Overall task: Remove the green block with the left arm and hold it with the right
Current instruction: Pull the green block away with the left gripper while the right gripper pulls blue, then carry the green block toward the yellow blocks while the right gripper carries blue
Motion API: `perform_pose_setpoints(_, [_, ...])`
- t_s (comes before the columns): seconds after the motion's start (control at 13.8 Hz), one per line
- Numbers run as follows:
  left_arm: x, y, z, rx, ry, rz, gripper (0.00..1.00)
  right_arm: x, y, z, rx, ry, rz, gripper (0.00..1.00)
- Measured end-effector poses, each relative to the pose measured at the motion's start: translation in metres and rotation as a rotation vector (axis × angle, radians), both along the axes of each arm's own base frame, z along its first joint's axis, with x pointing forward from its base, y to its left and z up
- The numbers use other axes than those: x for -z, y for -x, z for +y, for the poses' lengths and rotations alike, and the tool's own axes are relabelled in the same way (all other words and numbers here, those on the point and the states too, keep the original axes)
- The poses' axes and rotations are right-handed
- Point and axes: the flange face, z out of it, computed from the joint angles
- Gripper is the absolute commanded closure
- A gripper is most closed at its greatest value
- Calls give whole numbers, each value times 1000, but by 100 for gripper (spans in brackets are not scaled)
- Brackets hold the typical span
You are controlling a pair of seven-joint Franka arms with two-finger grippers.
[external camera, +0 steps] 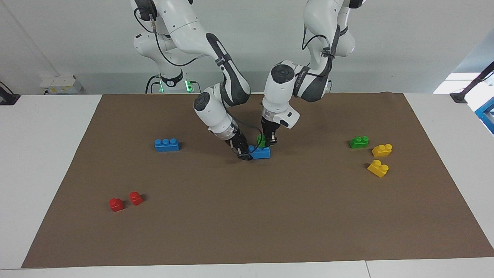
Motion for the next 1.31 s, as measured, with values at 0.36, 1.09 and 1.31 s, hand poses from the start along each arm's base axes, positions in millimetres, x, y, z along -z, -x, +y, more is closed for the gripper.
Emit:
perform_pose_setpoints(0.36, [-43, -26, 74, 133, -16, 2, 100, -2, -10, -12, 14, -3, -3, 100])
perform_pose_setpoints(1.09, [10, -78, 282, 573, -36, -27, 100, -19, -85, -258, -13, -83, 34, 100])
perform_pose_setpoints(1.31, [45, -72, 305, 651, -41, -32, 100, -17, -82, -320, 0, -72, 76, 100])
